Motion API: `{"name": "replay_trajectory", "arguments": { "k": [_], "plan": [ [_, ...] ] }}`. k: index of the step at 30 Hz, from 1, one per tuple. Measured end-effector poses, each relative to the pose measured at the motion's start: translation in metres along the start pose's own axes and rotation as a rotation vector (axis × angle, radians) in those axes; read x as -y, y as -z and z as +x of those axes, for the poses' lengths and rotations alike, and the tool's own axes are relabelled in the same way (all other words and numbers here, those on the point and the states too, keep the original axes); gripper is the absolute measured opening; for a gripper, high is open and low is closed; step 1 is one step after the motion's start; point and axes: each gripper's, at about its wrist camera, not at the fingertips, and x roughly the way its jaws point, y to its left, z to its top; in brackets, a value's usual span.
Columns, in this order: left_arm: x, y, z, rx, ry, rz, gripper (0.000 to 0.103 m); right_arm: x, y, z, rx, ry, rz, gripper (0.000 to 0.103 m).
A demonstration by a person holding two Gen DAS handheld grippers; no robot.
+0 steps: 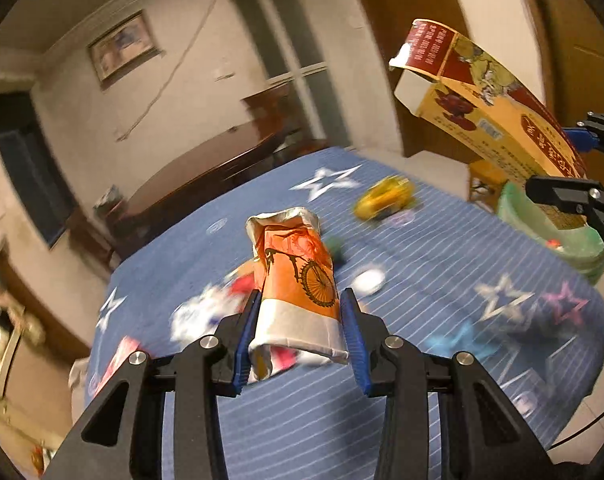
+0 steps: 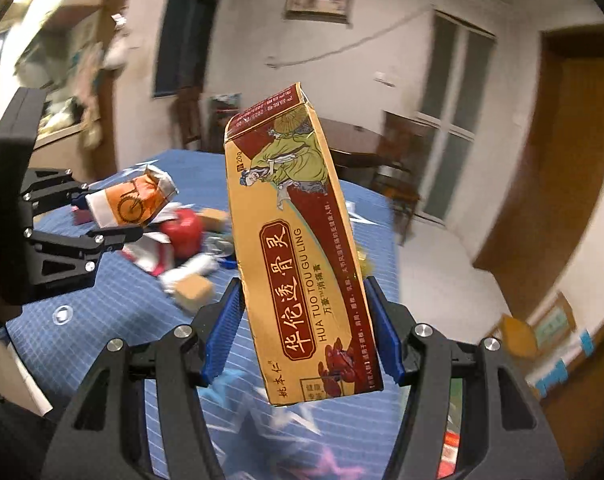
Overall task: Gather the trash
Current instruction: 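Carry both items over the green bin and open both tools to release them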
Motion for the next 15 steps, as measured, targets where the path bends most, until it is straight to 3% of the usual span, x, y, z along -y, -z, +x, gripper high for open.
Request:
{"name": "replay_trajectory", "arguments": {
  "k": [7,15],
  "plan": [
    [0.097,-0.056,0.015,0.052,0.124,0.139,0.041,0.073,0.027,-0.023,-0.061,0.14,0.136,0.058],
    [0.21,-0.099,0.035,0.083,0.246,0.275,0.041,0.143,0.069,-0.051,-0.109,0.272,0.297,0.058]
  ]
}}
